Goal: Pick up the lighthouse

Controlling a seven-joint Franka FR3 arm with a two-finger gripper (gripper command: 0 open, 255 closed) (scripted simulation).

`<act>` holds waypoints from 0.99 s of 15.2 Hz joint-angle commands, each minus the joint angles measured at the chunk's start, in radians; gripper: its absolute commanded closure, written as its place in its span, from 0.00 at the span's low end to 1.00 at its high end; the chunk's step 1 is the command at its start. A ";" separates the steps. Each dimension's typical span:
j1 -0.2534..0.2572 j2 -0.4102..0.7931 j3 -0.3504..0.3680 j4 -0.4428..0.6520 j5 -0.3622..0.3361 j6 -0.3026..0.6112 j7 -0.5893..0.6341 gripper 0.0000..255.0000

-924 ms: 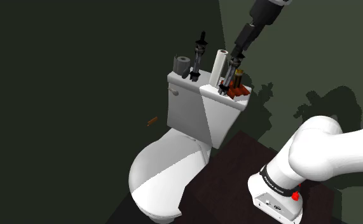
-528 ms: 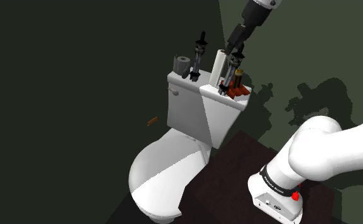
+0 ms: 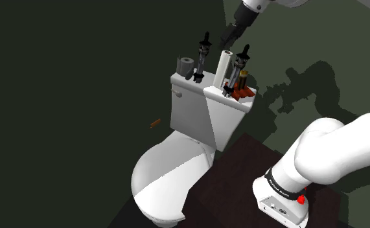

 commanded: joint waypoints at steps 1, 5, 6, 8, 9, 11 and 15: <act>0.009 0.070 -0.035 0.040 0.026 0.039 -0.039 0.00; 0.027 0.210 -0.106 0.136 0.103 0.093 -0.126 0.00; 0.030 0.247 -0.123 0.164 0.127 0.103 -0.150 0.00; 0.036 0.324 -0.155 0.224 0.182 0.116 -0.200 0.00; 0.037 0.363 -0.170 0.257 0.212 0.120 -0.226 0.00; 0.032 0.445 -0.195 0.327 0.278 0.120 -0.278 0.00; 0.000 0.602 -0.222 0.476 0.407 0.100 -0.366 0.00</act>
